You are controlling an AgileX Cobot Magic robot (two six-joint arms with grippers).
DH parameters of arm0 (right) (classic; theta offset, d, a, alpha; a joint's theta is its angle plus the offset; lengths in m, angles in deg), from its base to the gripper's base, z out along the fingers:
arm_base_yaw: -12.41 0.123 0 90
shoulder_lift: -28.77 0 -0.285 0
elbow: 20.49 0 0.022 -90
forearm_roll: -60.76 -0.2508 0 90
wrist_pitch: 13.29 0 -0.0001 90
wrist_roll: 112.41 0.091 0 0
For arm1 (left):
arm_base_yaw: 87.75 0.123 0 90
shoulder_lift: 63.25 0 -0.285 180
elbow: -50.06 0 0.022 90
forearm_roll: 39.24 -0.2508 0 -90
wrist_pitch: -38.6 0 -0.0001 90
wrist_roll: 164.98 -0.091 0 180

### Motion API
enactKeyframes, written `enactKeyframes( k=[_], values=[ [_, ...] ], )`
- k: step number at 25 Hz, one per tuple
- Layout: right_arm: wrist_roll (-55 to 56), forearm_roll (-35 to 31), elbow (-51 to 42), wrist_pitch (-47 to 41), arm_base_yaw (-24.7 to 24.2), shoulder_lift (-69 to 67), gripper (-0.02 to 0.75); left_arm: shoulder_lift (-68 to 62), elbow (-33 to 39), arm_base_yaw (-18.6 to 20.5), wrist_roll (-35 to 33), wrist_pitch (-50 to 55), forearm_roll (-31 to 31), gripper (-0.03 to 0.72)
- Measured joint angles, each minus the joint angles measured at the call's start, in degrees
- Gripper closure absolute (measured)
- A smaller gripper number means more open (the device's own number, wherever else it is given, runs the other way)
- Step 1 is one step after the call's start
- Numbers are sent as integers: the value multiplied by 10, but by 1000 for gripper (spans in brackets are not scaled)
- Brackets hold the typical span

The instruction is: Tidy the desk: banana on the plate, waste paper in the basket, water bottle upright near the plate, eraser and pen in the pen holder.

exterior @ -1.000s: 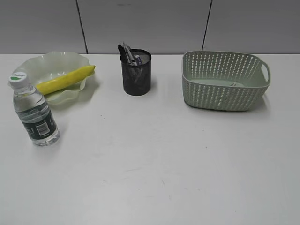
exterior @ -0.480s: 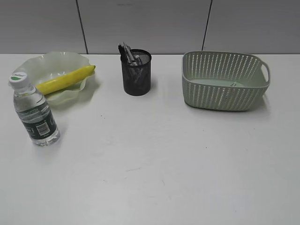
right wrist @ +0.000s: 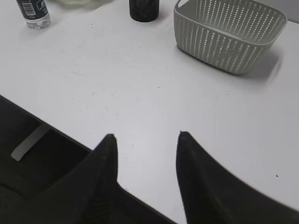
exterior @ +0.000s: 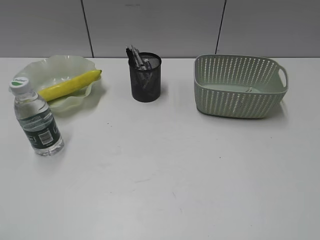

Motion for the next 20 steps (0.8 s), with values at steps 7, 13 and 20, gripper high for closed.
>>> enactKeyframes(
  k=[7,13,20],
  values=[
    [0,0,0,0,-9,0,398,0,0,39,0,0,0,446],
    [0,0,0,0,-32,0,398,0,0,39,0,0,0,449],
    [-1,0,0,0,-225,0,398,0,0,39,0,0,0,451]
  ],
)
